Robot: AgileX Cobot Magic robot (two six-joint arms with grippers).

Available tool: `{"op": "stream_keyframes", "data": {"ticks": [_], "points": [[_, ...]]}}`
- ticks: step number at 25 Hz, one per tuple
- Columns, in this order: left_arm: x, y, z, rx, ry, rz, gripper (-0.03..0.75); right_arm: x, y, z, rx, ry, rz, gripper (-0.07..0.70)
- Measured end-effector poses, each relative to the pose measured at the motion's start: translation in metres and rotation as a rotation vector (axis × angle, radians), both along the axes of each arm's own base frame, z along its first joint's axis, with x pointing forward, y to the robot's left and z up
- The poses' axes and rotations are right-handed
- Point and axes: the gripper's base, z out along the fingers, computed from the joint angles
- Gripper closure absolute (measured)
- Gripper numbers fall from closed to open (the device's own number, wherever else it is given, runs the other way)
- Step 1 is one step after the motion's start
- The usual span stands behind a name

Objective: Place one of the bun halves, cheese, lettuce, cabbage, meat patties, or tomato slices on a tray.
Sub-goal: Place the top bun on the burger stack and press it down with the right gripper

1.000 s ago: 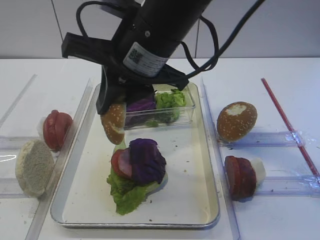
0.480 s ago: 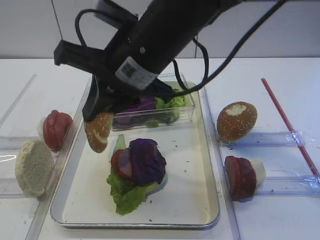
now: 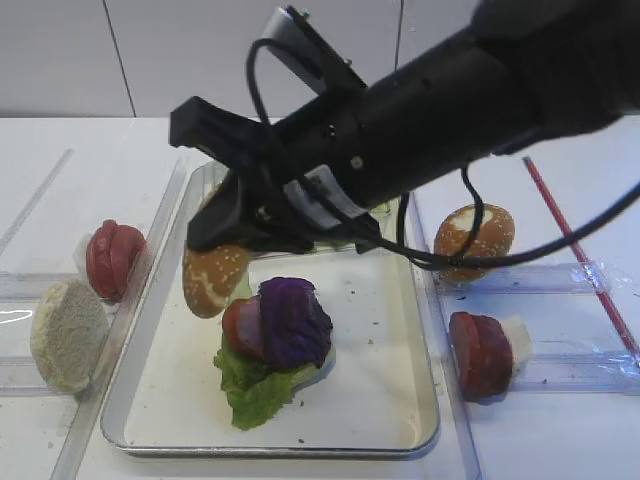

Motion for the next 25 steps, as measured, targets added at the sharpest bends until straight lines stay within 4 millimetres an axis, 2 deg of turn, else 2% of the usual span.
{"op": "stream_keyframes", "data": {"ticks": [7, 14, 20, 25], "points": [[0.000, 0.000, 0.000, -0.001, 0.000, 0.000, 0.290, -0.004, -0.038, -0.031, 0.221, 0.114, -0.099, 0.545], [0.000, 0.000, 0.000, -0.001, 0.000, 0.000, 0.290, 0.005, -0.070, -0.042, 0.340, 0.161, -0.096, 0.545], [0.000, 0.000, 0.000, -0.001, 0.000, 0.000, 0.290, 0.010, -0.068, -0.063, 0.362, 0.199, -0.015, 0.546], [0.000, 0.000, 0.000, -0.001, 0.000, 0.000, 0.290, 0.014, -0.066, -0.079, 0.345, 0.238, -0.016, 0.547]]}}
